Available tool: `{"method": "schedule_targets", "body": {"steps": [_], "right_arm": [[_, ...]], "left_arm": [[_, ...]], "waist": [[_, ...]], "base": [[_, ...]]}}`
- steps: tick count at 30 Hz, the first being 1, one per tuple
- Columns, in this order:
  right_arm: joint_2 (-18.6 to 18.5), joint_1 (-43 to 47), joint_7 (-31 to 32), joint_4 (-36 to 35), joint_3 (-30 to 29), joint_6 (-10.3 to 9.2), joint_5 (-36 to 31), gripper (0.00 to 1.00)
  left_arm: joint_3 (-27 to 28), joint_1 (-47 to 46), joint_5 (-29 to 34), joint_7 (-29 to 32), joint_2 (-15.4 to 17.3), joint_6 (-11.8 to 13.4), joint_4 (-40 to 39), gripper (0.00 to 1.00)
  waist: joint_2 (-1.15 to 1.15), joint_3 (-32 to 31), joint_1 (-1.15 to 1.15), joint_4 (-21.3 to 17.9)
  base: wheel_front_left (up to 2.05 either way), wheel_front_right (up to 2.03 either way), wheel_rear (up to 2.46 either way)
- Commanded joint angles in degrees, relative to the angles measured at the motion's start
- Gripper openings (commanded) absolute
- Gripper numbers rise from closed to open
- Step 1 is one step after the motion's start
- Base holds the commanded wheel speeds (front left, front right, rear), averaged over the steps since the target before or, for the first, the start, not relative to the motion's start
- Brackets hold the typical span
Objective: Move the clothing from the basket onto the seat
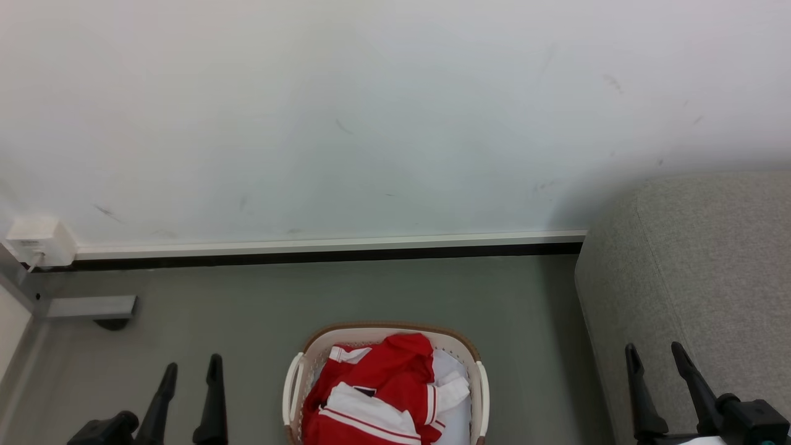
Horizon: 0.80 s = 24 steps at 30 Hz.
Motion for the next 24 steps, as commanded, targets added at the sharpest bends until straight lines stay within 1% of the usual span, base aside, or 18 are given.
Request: {"method": "schedule_targets", "body": {"steps": [1, 14, 24], "right_arm": [[-0.60, 0.51, -0.52, 0.06, -0.24, -0.10, -0.97, 1.00], [-0.63, 0.86, -2.06, 0.78, -0.46, -0.12, -1.78, 1.00], [-0.64, 1.11, -3.06, 1.12, 0.69, -0.13, -4.50, 1.00]], "left_arm": [[0.26, 0.48, 1.79, -0.44, 0.49, 0.06, -0.42, 1.00], [0.67, 1.08, 6.80, -2.16, 0.49, 0.07, 0.94, 1.00], [0.54, 1.42, 10.50, -3.04, 0.67, 0.07, 1.27, 1.00]], "waist": [[0.00, 0.02, 0.00, 0.02], [0.00, 0.18, 0.00, 0.01], [0.00, 0.59, 0.00, -0.12]], "base": [[0.00, 0.00, 0.00], [0.00, 0.00, 0.00], [0.00, 0.00, 0.00]]}}
